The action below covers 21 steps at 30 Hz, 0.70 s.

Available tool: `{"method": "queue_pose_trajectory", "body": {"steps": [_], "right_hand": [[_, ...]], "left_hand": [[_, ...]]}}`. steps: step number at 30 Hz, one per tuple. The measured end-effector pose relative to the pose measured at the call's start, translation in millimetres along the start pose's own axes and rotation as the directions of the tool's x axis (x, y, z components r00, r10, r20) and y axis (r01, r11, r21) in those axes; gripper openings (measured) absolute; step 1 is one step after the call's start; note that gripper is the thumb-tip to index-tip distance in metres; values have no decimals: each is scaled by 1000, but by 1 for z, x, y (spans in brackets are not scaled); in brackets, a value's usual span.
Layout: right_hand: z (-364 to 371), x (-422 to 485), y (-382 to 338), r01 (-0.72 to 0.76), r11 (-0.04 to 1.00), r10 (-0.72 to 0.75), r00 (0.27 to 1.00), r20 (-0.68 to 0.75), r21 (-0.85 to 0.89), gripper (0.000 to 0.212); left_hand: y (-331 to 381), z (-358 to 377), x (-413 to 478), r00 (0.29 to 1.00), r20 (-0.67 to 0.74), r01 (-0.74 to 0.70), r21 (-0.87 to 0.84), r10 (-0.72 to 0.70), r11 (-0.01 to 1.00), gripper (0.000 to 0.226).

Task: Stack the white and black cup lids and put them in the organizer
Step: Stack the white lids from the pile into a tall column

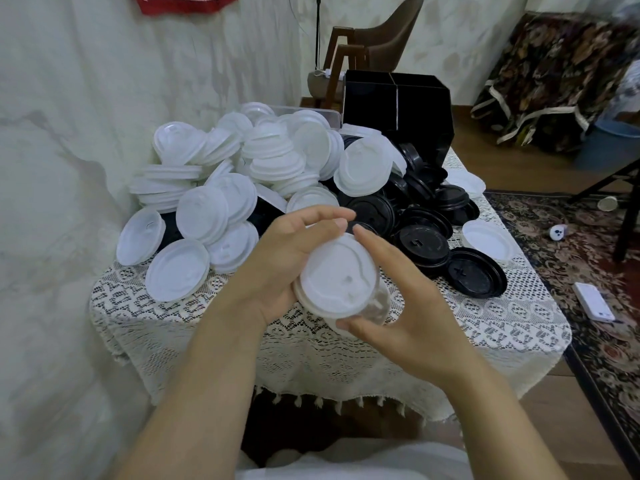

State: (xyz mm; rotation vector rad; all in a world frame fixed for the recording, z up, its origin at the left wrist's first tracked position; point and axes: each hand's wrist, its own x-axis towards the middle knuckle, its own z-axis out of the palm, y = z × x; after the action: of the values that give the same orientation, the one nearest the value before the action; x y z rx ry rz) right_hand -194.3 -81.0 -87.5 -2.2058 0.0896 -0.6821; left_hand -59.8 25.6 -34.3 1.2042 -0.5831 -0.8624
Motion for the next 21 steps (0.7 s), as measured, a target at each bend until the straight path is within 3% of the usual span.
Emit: {"method": "queue_pose_trajectory", "body": {"steps": [5,10,16,18,21], "right_hand": [[1,0,-2,44,998,-43,998,-53,33,88],[-3,0,4,-21,1000,21,987,-158,-2,85],[-8,-4,6,-80,995,81,997,-15,54,86],[-12,-4,6,-89,995,91,995,-32,55,83],[-21,-6,9,-146,988,153,979,-137,55,78]], "left_hand": [[-3,7,0,999,-31,37,-11,-37,999,14],[-5,-2,-5,996,-88,30,16,-29,999,16],[-13,-2,-12,996,-87,17,3,-17,1000,16],[-15,-3,-14,994,-106,12,-5,-13,1000,16],[-19,-9,-17,980,-189,-36,158,66,987,19]]}}
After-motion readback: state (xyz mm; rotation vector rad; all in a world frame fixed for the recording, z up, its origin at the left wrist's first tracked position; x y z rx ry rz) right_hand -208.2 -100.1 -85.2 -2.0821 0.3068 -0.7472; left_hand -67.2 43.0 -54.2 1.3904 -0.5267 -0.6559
